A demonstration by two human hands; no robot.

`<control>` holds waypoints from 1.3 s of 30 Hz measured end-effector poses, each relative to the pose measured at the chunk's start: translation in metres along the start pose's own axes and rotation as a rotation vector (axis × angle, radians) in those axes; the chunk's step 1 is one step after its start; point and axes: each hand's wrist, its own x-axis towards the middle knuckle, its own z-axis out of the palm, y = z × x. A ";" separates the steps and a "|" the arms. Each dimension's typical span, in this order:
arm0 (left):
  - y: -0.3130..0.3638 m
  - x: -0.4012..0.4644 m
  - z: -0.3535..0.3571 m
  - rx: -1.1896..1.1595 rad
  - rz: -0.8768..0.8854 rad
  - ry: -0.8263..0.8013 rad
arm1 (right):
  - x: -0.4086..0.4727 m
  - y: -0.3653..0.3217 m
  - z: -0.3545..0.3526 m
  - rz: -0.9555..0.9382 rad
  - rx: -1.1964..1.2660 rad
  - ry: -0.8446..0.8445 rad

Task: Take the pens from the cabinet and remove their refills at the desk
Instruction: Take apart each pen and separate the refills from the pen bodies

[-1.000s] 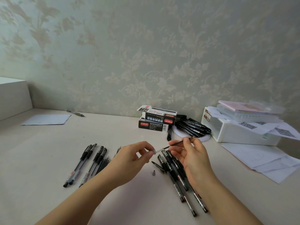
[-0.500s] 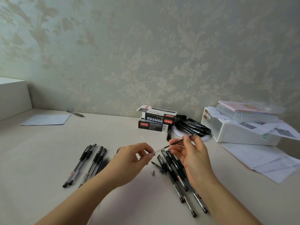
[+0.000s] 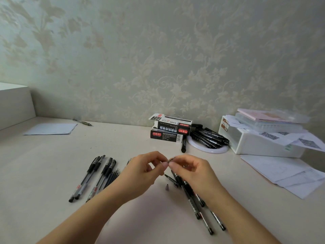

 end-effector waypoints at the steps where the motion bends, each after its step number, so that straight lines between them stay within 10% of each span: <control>1: -0.001 0.001 0.000 0.000 -0.002 0.009 | -0.001 0.002 0.001 -0.019 -0.093 -0.008; 5: -0.005 0.003 -0.001 -0.021 -0.023 0.028 | -0.001 0.010 0.003 -0.184 -0.638 -0.003; 11: -0.006 0.002 0.000 -0.017 -0.027 0.013 | -0.002 0.016 0.012 -0.255 -0.753 -0.150; 26: -0.004 0.000 -0.002 0.093 -0.075 -0.033 | 0.004 0.010 -0.003 -0.081 -0.130 0.195; 39: -0.001 -0.001 -0.003 0.089 -0.026 -0.081 | 0.002 0.003 -0.003 -0.077 0.012 0.010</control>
